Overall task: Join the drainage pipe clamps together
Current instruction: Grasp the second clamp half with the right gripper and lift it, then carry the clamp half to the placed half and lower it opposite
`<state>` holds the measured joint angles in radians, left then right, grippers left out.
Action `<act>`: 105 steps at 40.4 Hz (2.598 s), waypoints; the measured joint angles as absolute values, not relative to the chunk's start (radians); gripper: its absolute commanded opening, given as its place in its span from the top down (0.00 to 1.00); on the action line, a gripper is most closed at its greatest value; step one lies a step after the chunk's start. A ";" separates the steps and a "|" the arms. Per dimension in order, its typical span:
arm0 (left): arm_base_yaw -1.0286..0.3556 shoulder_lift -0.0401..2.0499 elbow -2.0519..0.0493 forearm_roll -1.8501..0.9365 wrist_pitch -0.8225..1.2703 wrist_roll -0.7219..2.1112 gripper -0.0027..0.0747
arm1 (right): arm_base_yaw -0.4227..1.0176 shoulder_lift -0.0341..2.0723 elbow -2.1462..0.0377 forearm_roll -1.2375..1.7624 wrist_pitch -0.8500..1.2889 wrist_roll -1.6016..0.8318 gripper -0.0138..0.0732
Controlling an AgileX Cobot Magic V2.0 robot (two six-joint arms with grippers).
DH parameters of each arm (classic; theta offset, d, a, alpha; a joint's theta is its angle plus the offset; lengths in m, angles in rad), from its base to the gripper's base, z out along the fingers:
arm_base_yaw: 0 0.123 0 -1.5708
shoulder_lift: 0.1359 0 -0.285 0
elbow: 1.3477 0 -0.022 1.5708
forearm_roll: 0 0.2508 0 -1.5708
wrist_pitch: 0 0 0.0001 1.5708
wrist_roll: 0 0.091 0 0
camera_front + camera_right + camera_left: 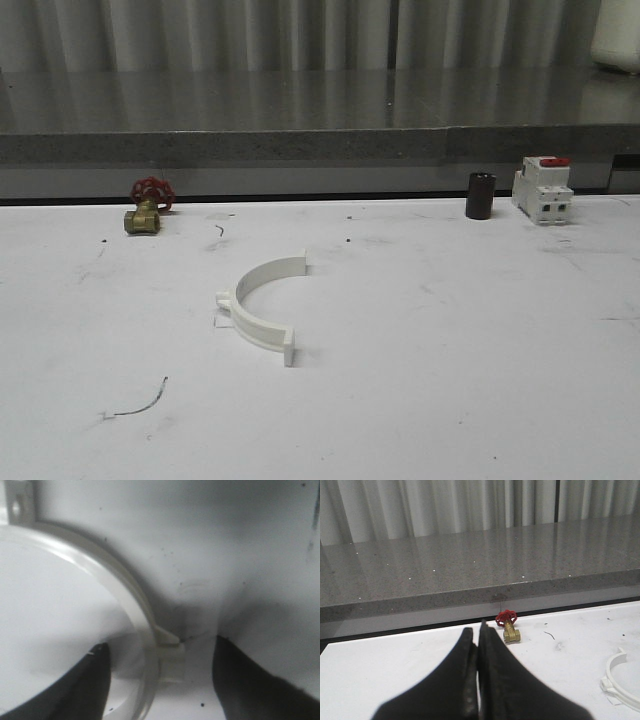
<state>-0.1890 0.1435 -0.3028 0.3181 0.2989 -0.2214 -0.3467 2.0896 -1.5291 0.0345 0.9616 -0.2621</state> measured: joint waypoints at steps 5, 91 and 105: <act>-0.189 0.143 -0.303 0.318 0.299 -0.221 0.99 | -0.349 2.090 -1.529 0.034 0.957 -0.262 0.62; -0.189 0.143 -0.303 0.320 0.299 -0.221 0.99 | 0.500 1.980 -1.527 0.032 0.949 0.543 0.64; -0.189 0.143 -0.303 0.320 0.299 -0.221 0.99 | 0.500 2.043 -1.527 0.032 0.931 0.567 0.64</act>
<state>-0.1890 0.1435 -0.3028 0.3197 0.2989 -0.2214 0.5005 2.0431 -1.5272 0.0324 0.9310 0.5669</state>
